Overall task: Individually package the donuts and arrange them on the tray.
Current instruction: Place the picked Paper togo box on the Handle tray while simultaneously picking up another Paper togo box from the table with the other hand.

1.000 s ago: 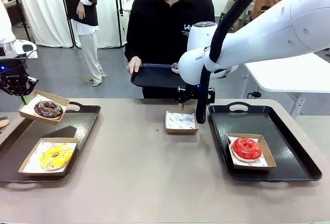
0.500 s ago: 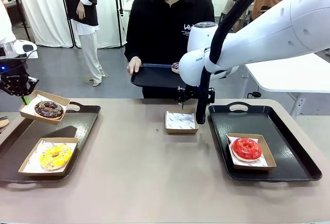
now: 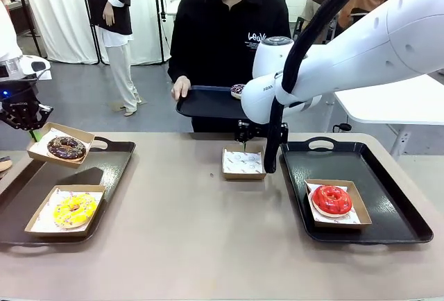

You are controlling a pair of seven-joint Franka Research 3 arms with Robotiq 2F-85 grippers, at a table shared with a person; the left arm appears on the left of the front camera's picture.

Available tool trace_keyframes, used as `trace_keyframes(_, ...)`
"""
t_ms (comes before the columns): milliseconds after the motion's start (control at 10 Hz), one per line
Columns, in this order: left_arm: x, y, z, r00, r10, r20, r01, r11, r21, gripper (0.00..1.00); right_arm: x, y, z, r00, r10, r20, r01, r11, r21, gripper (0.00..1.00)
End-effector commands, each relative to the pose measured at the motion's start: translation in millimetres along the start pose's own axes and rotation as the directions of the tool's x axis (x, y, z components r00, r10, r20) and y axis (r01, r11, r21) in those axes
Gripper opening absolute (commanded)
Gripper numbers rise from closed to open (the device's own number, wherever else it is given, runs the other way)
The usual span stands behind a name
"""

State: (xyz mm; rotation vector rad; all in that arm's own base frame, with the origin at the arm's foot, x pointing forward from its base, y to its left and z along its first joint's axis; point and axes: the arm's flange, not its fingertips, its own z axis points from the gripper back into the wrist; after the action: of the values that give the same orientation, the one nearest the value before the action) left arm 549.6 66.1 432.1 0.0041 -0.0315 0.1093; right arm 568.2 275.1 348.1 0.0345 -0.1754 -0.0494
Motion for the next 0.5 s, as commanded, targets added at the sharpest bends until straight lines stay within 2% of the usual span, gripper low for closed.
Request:
trace_keyframes(0, 9, 2, -7, 1.000, 0.010, 0.025, -0.009, 1.000, -0.018, 0.01, -5, -7, -12, 1.000, -0.015, 0.020, 0.015, 1.000, 0.019, 1.00)
trace_keyframes(400, 16, -7, -18, 1.000, 0.012, 0.019, -0.011, 1.000, -0.011, 0.01, -8, -13, -18, 0.999, -0.029, 0.017, 0.029, 0.999, 0.038, 1.00)
